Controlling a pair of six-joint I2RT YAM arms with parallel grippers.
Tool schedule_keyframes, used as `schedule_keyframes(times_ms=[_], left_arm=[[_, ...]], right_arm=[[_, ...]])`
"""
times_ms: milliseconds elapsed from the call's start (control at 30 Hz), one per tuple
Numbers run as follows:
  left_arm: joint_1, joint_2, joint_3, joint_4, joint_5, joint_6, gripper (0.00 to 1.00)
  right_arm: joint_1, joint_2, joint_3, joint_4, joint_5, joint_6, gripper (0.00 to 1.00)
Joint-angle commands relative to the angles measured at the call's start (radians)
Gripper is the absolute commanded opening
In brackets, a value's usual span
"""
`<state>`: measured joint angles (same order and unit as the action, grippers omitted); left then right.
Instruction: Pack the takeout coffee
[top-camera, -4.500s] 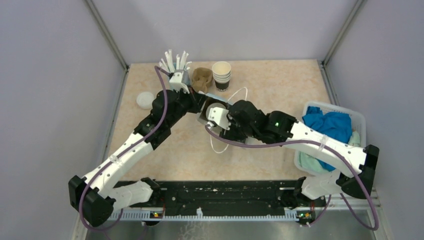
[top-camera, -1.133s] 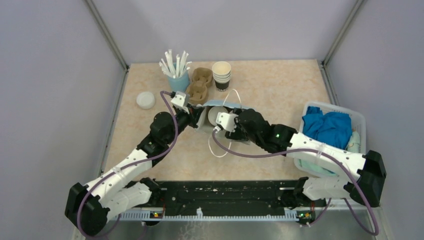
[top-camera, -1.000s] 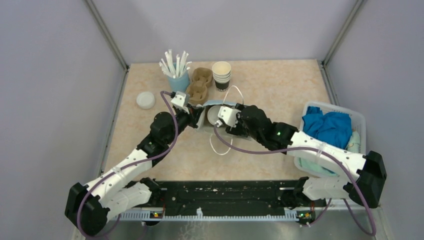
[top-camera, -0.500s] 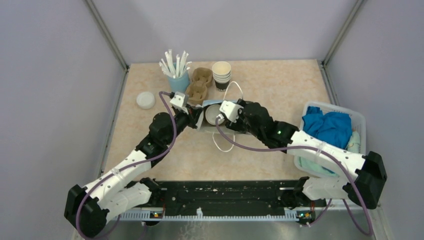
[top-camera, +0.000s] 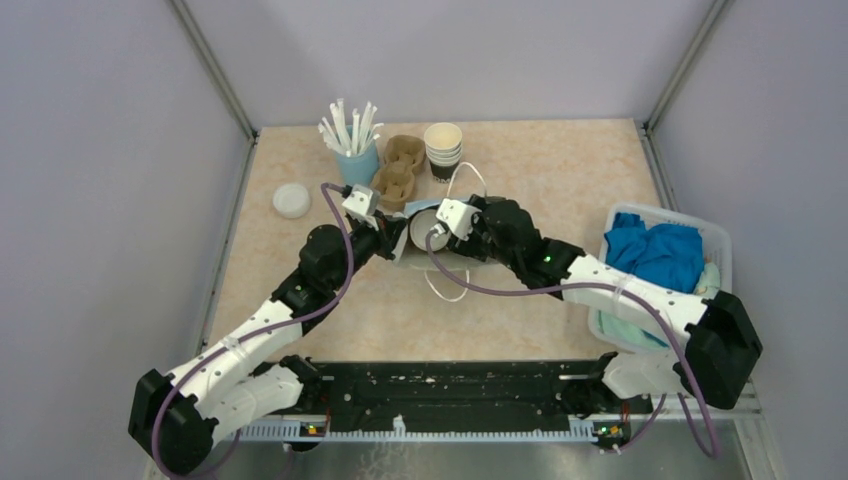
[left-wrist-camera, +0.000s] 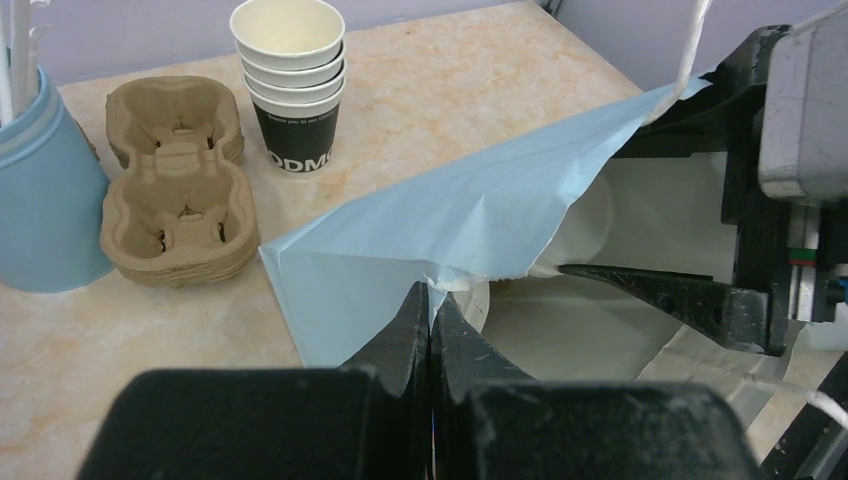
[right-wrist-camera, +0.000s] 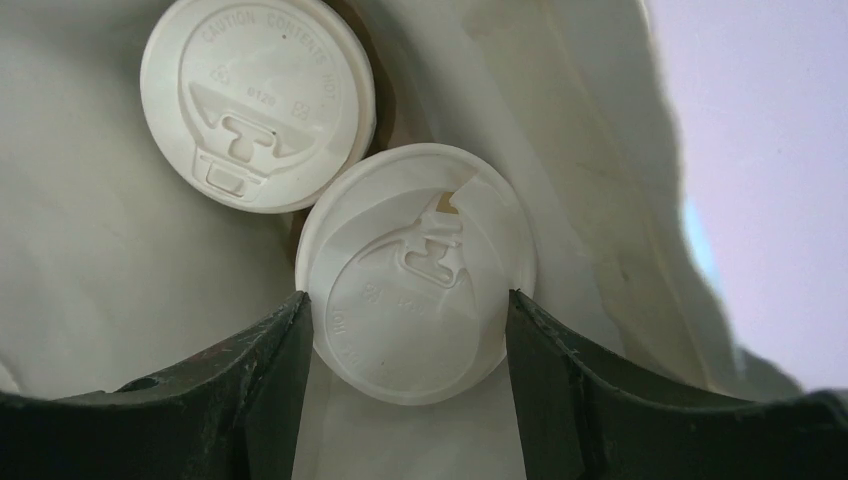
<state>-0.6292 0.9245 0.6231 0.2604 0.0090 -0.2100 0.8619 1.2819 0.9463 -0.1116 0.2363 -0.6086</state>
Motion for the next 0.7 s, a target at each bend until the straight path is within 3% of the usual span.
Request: schedule_keyframes(times_ms=[0,467,667], left_arm=[[-0.004,-0.022,0.029,0.017,0.022,0.014,0.00],[-0.004,-0.012,0.033,-0.003,0.001,0.010,0.00],[-0.005,-0.007,0.065,-0.050,-0.033,0.010,0.00]], right_arm=[[-0.035,0.004,-0.021,0.088,-0.044,-0.019,0.50],[-0.072,0.052,-0.052,0.138,-0.096,-0.042,0.50],[-0.076,0.082,-0.030,0.057,-0.131,-0.088,0.50]])
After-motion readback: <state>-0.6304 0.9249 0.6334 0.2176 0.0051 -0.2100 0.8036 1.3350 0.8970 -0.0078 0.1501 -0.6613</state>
